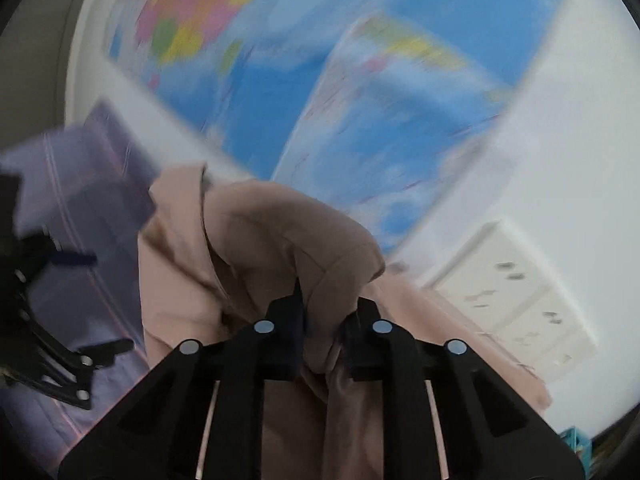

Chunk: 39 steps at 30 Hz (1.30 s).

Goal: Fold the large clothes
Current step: 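Grasp the pink jacket with both grippers and lift it off the pile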

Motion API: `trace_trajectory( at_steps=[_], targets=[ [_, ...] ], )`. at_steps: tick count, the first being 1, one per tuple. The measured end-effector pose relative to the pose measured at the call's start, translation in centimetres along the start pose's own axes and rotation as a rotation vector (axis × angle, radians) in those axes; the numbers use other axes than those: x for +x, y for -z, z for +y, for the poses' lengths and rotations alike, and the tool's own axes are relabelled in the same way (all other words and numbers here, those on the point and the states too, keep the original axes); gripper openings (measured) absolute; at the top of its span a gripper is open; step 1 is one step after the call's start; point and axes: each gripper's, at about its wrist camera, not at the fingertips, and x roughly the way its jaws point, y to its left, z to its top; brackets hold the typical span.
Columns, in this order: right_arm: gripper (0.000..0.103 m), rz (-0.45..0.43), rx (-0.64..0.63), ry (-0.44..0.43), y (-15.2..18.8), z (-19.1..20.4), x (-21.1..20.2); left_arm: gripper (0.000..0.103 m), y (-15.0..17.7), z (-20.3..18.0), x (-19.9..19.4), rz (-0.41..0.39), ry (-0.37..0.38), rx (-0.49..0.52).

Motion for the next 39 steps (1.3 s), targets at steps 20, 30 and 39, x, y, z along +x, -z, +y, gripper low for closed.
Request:
trace_trajectory(
  at_steps=[20, 30, 39],
  targets=[
    [0.010, -0.204, 0.340, 0.114, -0.7, -11.3, -15.8, 0.007, -2.5, -7.1, 1.0, -0.125, 0.404, 0.180],
    [0.009, -0.455, 0.391, 0.168, -4.6, -12.2, -32.1, 0.005, -12.4, -5.6, -10.8, -0.414, 0.468, 0.096],
    [0.009, -0.622, 0.395, 0.096, -3.9, -9.2, -46.0, 0.006, -14.4, -0.7, -30.6, -0.686, 0.412, 0.150]
  ],
)
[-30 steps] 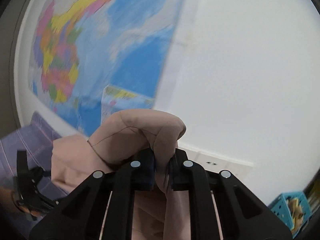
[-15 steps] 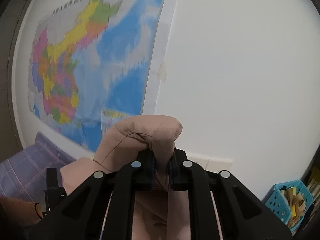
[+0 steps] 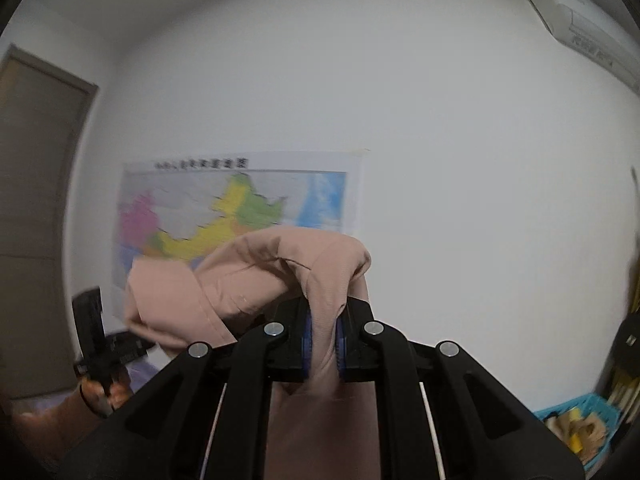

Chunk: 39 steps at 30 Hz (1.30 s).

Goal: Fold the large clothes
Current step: 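Grasp the pink jacket with both grippers and lift it off the pile, then lower the pink jacket onto the bed and open both grippers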

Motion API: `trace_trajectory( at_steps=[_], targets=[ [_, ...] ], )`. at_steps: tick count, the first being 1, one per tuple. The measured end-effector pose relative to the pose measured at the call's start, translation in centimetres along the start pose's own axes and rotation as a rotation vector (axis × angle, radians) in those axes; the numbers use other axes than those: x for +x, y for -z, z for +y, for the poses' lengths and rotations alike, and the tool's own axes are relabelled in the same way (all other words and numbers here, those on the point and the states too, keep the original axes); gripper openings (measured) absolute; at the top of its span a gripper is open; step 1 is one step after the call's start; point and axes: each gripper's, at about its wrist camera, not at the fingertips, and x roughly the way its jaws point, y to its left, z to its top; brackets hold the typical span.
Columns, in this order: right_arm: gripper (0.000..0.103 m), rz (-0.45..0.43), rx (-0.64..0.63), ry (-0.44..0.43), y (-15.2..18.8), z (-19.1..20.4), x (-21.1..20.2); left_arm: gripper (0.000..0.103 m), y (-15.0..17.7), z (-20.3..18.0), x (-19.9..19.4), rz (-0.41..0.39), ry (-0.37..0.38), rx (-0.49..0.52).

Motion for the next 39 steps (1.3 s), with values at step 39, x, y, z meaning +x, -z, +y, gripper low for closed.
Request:
trace_trajectory(
  at_steps=[39],
  targets=[
    [0.032, 0.902, 0.637, -0.219, 43.0, 8.2, 37.0, 0.021, 27.9, 31.2, 6.3, 0.892, -0.612, -0.221]
  ],
)
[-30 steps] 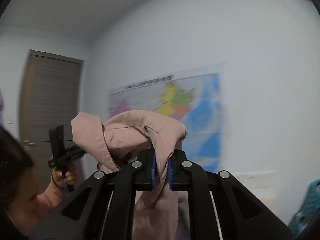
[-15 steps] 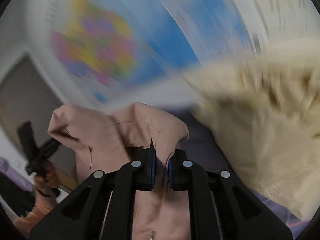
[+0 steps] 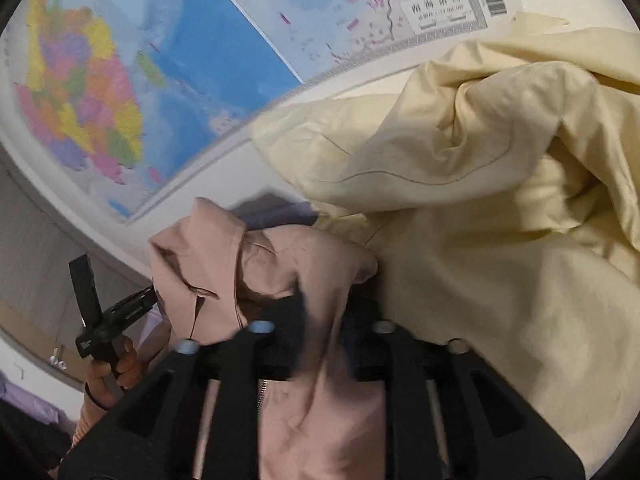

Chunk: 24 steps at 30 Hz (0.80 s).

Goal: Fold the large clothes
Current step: 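Lower the pink jacket onto the bed and open both grippers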

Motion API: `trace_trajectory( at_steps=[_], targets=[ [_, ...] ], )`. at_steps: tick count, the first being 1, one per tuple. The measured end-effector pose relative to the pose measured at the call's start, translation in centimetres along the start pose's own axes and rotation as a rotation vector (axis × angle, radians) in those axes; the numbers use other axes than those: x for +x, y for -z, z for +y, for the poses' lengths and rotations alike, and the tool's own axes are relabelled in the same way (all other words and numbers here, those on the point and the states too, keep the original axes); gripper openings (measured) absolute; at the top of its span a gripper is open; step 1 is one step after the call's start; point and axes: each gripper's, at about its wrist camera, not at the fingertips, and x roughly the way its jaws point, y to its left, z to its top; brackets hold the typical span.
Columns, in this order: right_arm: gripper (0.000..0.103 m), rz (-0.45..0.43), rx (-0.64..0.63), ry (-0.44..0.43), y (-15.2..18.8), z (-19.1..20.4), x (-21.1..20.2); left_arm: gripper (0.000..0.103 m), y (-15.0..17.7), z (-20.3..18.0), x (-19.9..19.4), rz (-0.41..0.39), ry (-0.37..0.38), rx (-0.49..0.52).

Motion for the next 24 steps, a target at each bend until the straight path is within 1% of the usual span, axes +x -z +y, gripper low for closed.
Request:
trace_trajectory(
  at_steps=[1, 2, 3, 4, 5, 6, 7, 9, 10, 11, 12, 13, 15, 16, 17, 19, 20, 21, 22, 23, 24],
  targets=[
    [0.041, -0.001, -0.001, 0.012, -0.2, 0.2, 0.2, 0.026, 0.1, 0.2, 0.5, 0.014, -0.004, -0.005],
    [0.054, -0.017, -0.022, 0.039, -0.1, 0.7, -0.4, 0.029, 0.4, 0.9, 0.2, 0.011, 0.007, -0.008],
    [0.063, -0.046, -0.058, 0.058, 0.3, 1.3, -1.7, 0.042, 0.8, 1.5, -0.5, -0.004, 0.029, -0.004],
    [0.069, -0.065, -0.088, 0.074, 0.6, 1.8, -2.6, 0.063, 1.0, 2.0, -1.0, -0.019, 0.047, -0.003],
    [0.084, -0.087, -0.127, 0.094, 1.4, 2.3, -4.1, 0.069, 1.7, 2.9, -2.7, -0.051, 0.079, -0.001],
    [0.087, -0.111, -0.170, 0.098, 2.8, 2.9, -6.0, 0.071, 2.4, 3.6, -4.2, -0.081, 0.104, 0.012],
    [0.087, -0.113, -0.194, 0.096, 3.6, 3.1, -7.0, 0.073, 3.5, 4.7, -6.0, -0.111, 0.119, 0.036],
    [0.093, -0.057, -0.246, 0.103, 7.4, 3.4, -9.3, 0.074, 5.5, 6.4, -8.2, -0.122, 0.129, 0.063],
    [0.093, -0.027, -0.254, 0.119, 9.3, 3.3, -9.9, 0.075, 6.3, 6.6, -9.2, -0.125, 0.138, 0.070],
    [0.094, 0.009, -0.262, 0.116, 11.4, 2.7, -10.6, 0.076, 7.8, 7.5, -10.1, -0.122, 0.145, 0.077],
    [0.094, 0.043, -0.259, 0.118, 13.4, 2.4, -10.9, 0.076, 9.0, 7.5, -11.4, -0.116, 0.144, 0.084],
    [0.094, 0.071, -0.245, 0.124, 14.8, 2.2, -10.8, 0.076, 10.0, 8.2, -11.7, -0.107, 0.147, 0.091],
    [0.094, 0.144, -0.182, 0.090, 18.4, 0.9, -10.9, 0.076, 12.6, 9.4, -12.5, -0.091, 0.151, 0.097],
    [0.094, 0.164, -0.157, 0.086, 19.7, 0.8, -10.7, 0.076, 13.8, 9.6, -12.6, -0.079, 0.151, 0.106],
    [0.092, 0.173, -0.142, 0.077, 20.7, 0.6, -10.9, 0.076, 15.1, 9.8, -12.7, -0.069, 0.155, 0.117],
    [0.074, 0.185, -0.130, 0.047, 22.4, 0.5, -11.0, 0.076, 17.1, 10.0, -12.5, -0.042, 0.168, 0.120],
    [0.047, 0.192, -0.138, 0.041, 22.9, 0.8, -11.0, 0.076, 18.3, 10.0, -12.3, -0.024, 0.187, 0.113],
    [0.010, 0.199, -0.138, 0.013, 23.3, 0.8, -11.0, 0.076, 18.7, 9.8, -12.0, -0.016, 0.198, 0.108],
    [0.005, 0.195, -0.110, -0.019, 23.1, 0.6, -11.2, 0.075, 19.0, 9.7, -11.9, -0.008, 0.205, 0.105],
    [0.005, 0.182, -0.077, -0.042, 23.0, 0.2, -11.7, 0.071, 19.5, 9.5, -11.8, 0.001, 0.211, 0.102],
    [0.005, 0.146, -0.059, -0.034, 22.4, 0.0, -12.8, 0.056, 19.6, 9.4, -11.8, 0.006, 0.224, 0.098]
  ],
)
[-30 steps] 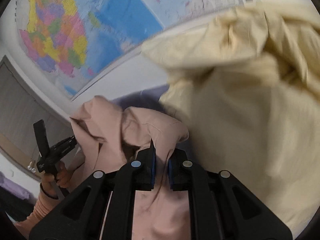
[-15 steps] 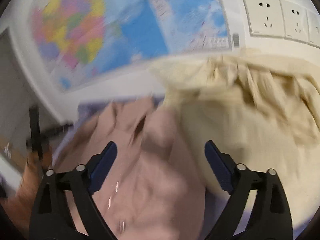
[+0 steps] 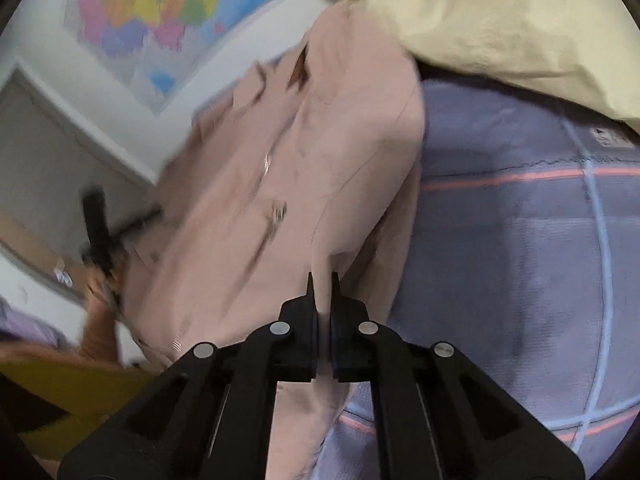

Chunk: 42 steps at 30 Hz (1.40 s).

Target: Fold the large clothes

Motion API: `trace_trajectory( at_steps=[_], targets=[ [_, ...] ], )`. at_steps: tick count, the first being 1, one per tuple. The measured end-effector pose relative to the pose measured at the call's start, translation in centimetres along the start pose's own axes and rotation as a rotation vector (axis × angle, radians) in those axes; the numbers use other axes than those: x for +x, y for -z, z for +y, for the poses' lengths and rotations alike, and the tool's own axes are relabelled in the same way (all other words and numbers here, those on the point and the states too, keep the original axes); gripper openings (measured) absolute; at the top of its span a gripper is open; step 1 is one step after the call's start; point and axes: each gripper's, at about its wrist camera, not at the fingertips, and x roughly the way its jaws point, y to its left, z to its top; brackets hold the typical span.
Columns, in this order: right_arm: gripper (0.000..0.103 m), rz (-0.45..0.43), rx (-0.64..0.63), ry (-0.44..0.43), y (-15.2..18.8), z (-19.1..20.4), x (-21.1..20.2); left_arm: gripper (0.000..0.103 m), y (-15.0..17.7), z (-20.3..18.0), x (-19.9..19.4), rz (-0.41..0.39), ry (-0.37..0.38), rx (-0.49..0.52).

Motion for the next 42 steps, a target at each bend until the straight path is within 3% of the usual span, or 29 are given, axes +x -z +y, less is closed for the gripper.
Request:
trace_trajectory(
  at_steps=[1, 2, 4, 6, 7, 9, 11, 13, 14, 15, 17, 18, 21, 23, 24, 25, 29, 32, 35, 37, 39, 42],
  targets=[
    [0.004, -0.032, -0.002, 0.012, -0.6, 0.1, -1.0, 0.041, 0.1, -0.1, 0.0, 0.004, 0.014, -0.002],
    [0.004, -0.086, -0.014, 0.034, -1.4, 0.1, -2.8, 0.034, -0.1, -0.3, -0.1, 0.005, 0.018, 0.002],
    [0.004, -0.175, -0.019, 0.097, -3.1, -0.1, -6.5, 0.007, -0.8, -0.8, -0.9, -0.028, -0.032, 0.033],
    [0.004, -0.265, -0.042, 0.177, -4.8, -0.7, -10.4, 0.003, -2.5, -0.5, -2.1, -0.071, -0.117, 0.018],
    [0.004, -0.300, -0.046, 0.236, -5.9, -1.2, -12.0, 0.003, -3.1, -0.1, -2.8, -0.094, -0.125, 0.000],
    [0.004, -0.321, -0.007, 0.266, -7.5, -3.2, -13.0, 0.003, -4.8, 1.0, -4.3, -0.173, -0.147, -0.063],
    [0.004, -0.282, 0.003, 0.359, -8.1, -4.7, -11.6, 0.010, -5.2, 1.4, -4.2, -0.170, -0.204, -0.047],
    [0.011, -0.214, 0.042, 0.424, -7.5, -6.6, -9.0, 0.031, -4.7, 1.6, -3.9, -0.148, -0.211, -0.048],
    [0.025, -0.177, 0.065, 0.441, -7.3, -7.4, -7.9, 0.040, -3.9, 1.6, -3.8, -0.124, -0.168, -0.047],
    [0.047, -0.149, 0.082, 0.479, -6.6, -7.9, -6.6, 0.054, -3.3, 1.6, -3.8, -0.102, -0.131, -0.048],
    [0.060, -0.166, 0.077, 0.513, -5.6, -7.7, -6.4, 0.059, -1.5, 1.2, -4.1, -0.082, -0.079, -0.023],
    [0.059, -0.201, 0.071, 0.502, -4.9, -7.2, -6.7, 0.063, -0.6, 1.0, -4.3, -0.085, -0.068, -0.011],
    [0.068, -0.303, 0.062, 0.489, -3.2, -5.6, -8.8, 0.063, 1.6, -0.1, -4.1, -0.052, -0.071, 0.016],
    [0.074, -0.352, 0.042, 0.472, -2.7, -4.7, -9.6, 0.037, 2.5, -0.2, -3.2, -0.012, -0.064, 0.008],
    [0.075, -0.375, 0.027, 0.460, -2.1, -3.8, -9.9, 0.013, 2.9, -0.1, -2.7, 0.006, -0.053, 0.000],
    [0.075, -0.385, 0.017, 0.448, -2.3, -3.4, -9.9, 0.002, 3.1, 0.0, -2.3, 0.018, -0.064, -0.010],
    [0.075, -0.396, -0.021, 0.335, -0.9, -1.7, -9.5, 0.001, 2.4, 0.6, -3.4, -0.025, -0.137, -0.052],
    [0.075, -0.357, -0.055, 0.262, -0.4, -0.5, -8.3, 0.001, -0.3, 0.6, -6.8, -0.106, -0.255, -0.023],
    [0.075, -0.328, -0.069, 0.246, -0.4, 0.1, -7.0, 0.001, -3.6, 1.4, -10.8, -0.193, -0.353, -0.031],
    [0.073, -0.310, -0.063, 0.225, -0.2, 0.1, -5.9, 0.001, -5.5, 1.2, -12.6, -0.248, -0.467, -0.002],
    [0.074, -0.284, -0.060, 0.211, -0.3, -0.1, -5.0, 0.004, -6.2, 0.8, -11.7, -0.226, -0.571, 0.050],
    [0.074, -0.244, -0.050, 0.195, -0.2, -0.5, -3.3, 0.011, -6.0, 1.4, -7.2, -0.100, -0.777, 0.092]
  ],
)
